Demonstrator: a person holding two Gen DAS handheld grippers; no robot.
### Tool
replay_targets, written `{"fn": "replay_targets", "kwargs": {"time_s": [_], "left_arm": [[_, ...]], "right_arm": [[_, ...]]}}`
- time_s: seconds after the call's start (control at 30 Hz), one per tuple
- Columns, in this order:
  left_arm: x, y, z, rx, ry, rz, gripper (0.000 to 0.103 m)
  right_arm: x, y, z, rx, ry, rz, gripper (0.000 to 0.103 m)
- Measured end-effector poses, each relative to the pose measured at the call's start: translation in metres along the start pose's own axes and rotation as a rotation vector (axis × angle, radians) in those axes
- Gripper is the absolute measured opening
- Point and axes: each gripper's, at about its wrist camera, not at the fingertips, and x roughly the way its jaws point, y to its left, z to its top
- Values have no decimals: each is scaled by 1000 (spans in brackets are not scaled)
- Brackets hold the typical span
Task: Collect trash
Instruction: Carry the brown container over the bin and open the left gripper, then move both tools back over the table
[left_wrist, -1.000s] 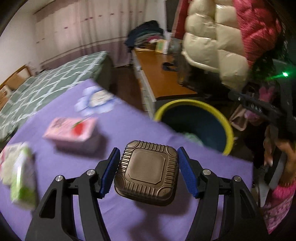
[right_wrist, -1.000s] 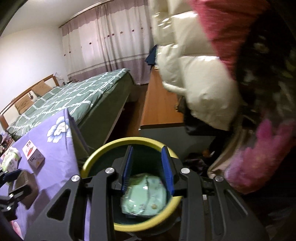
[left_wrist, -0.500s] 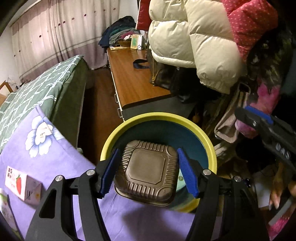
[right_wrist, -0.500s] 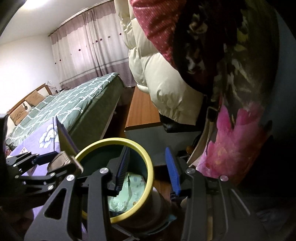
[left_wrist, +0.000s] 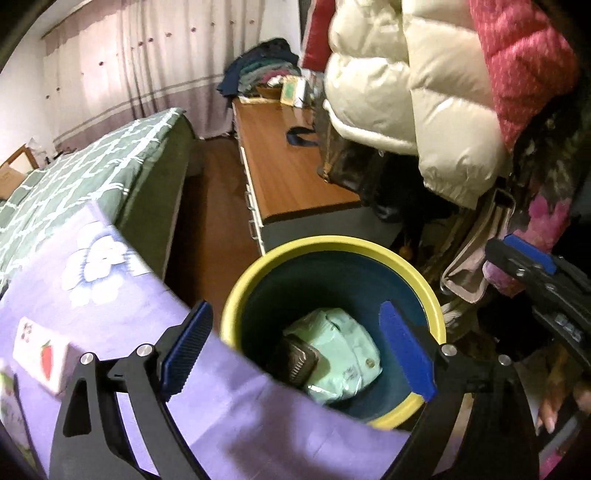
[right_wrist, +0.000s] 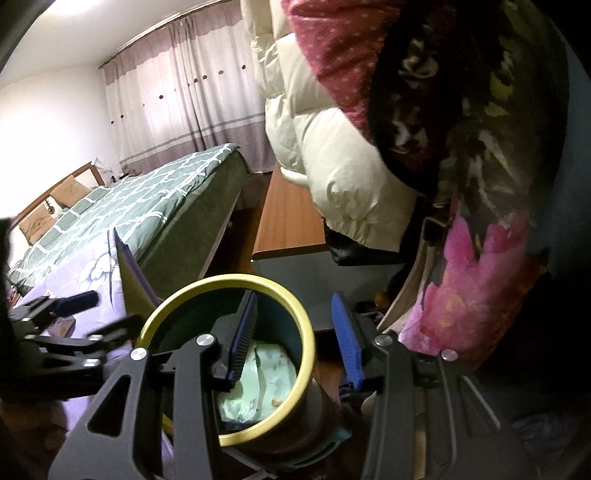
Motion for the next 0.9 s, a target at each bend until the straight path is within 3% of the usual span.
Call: {"fn": "replay_targets", "kwargs": {"time_s": [0.27, 0.4, 0.67, 0.8, 0.9], "left_arm": [[-88, 61, -49, -90, -95, 110, 92], [-126, 107, -82, -174, -116, 183, 92], [-197, 212, -152, -354, -164, 400, 93], [-221, 263, -187, -452, -207, 505, 93], [-230, 288, -208, -519, -232, 539, 93]], "right_arm": [[11, 48, 0, -74, 47, 88, 41], [18, 92, 2, -131, 87, 195, 41], [27, 199, 5, -275, 151, 403, 46], [29, 246, 7, -348, 161, 472, 52], [37, 275, 7, -405, 177, 523, 61]]}}
